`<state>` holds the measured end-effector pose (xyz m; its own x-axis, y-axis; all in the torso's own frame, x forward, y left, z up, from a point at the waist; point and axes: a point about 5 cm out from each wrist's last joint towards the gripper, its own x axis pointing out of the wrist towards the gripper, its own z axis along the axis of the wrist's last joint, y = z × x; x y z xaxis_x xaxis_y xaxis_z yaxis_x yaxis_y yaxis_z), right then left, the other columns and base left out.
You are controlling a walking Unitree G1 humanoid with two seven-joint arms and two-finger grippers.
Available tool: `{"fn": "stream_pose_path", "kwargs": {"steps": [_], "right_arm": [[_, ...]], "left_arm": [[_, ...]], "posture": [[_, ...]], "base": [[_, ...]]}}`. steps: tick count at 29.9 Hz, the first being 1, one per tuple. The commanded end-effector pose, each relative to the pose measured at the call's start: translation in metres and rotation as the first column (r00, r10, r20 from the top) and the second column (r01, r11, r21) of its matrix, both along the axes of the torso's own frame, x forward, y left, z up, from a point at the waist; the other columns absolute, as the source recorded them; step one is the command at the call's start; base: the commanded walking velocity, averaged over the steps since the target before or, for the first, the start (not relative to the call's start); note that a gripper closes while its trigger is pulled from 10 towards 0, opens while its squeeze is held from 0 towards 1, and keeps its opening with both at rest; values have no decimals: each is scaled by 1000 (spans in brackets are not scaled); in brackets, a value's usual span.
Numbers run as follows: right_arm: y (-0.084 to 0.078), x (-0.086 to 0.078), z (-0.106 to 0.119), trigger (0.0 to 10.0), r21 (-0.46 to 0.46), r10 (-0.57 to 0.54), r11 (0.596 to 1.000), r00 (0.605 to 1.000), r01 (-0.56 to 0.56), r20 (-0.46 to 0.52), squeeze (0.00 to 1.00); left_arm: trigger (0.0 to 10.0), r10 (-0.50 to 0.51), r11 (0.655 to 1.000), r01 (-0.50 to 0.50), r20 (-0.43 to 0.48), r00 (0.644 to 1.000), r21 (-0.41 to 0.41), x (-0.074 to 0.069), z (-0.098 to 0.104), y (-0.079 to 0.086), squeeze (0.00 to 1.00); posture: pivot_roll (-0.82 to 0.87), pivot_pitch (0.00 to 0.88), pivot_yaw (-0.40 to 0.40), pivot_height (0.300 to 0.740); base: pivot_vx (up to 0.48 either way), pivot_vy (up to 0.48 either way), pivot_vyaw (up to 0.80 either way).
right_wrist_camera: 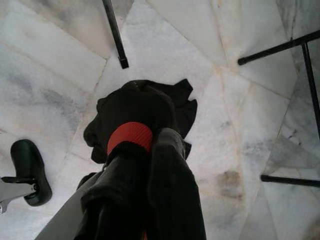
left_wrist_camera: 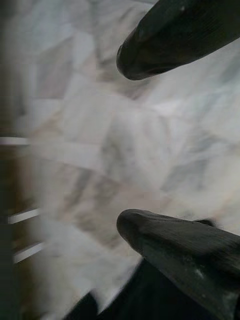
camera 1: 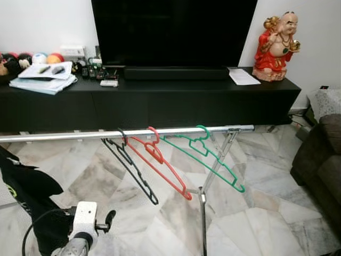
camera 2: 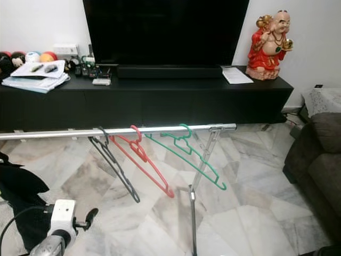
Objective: Hang hanger
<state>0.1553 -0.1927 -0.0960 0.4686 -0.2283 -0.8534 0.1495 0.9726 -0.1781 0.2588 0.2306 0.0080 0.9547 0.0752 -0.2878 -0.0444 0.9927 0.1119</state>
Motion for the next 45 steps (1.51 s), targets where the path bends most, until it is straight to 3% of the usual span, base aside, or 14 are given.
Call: {"fn": "stream_pose_path", "kwargs": {"steps": [1,7,15,19,21,23,27,30,33,37,45], "right_arm": [[-1,1,0,10000,4,-1,1000,1000,1,-2,0],[-4,2,1,10000,4,3,1000,1000,-3,1,0],[-9,12,7,10000,-27,31,999,997,-29,69,0],[-21,23,15,10000,-42,-60,997,986,67,159,0],[-33,44,31,10000,-84,-90,989,954,118,286,0],[-44,68,53,10000,-114,-96,980,894,162,437,0],[-56,101,94,10000,-113,-104,964,730,242,675,0],[-55,109,108,10000,-127,-65,964,665,236,744,0],[-46,111,112,10000,-137,-17,972,635,192,772,0],[-40,108,106,10000,-119,-12,981,653,156,757,0],[-37,98,85,10000,-87,22,995,763,46,646,0]], "left_arm": [[10000,-26,1000,25,88,996,6,7,19,-5,0],[10000,-31,999,28,141,990,22,-7,29,-8,0],[10000,-8,999,3,148,989,34,-6,37,-8,0],[10000,-22,999,18,136,990,35,-6,40,-10,0],[10000,-23,999,19,132,991,34,-6,40,-10,0],[10000,-21,999,17,124,992,34,-7,40,-8,0],[10000,-14,999,10,104,995,32,-10,38,-4,0],[10000,-10,999,7,95,995,34,-10,37,-1,0],[10000,-9,999,6,92,996,33,-10,37,-1,0],[10000,-3,999,0,101,995,34,-9,38,-2,0],[10000,27,998,-35,144,989,53,-5,45,-5,0]], "posture": [[117,0,-11,740],[124,0,-25,740],[114,0,-22,740],[114,0,-17,740],[114,0,-13,740],[106,0,-10,740],[101,0,-9,740],[99,0,-9,740],[88,0,-7,740],[84,0,-6,740],[93,0,-30,740]], "base": [[0,0,0],[0,0,0],[0,-346,200],[0,-472,800],[0,-472,0],[0,-472,0],[0,-209,0],[0,0,0],[0,0,0],[0,0,0],[0,-40,0]]}}
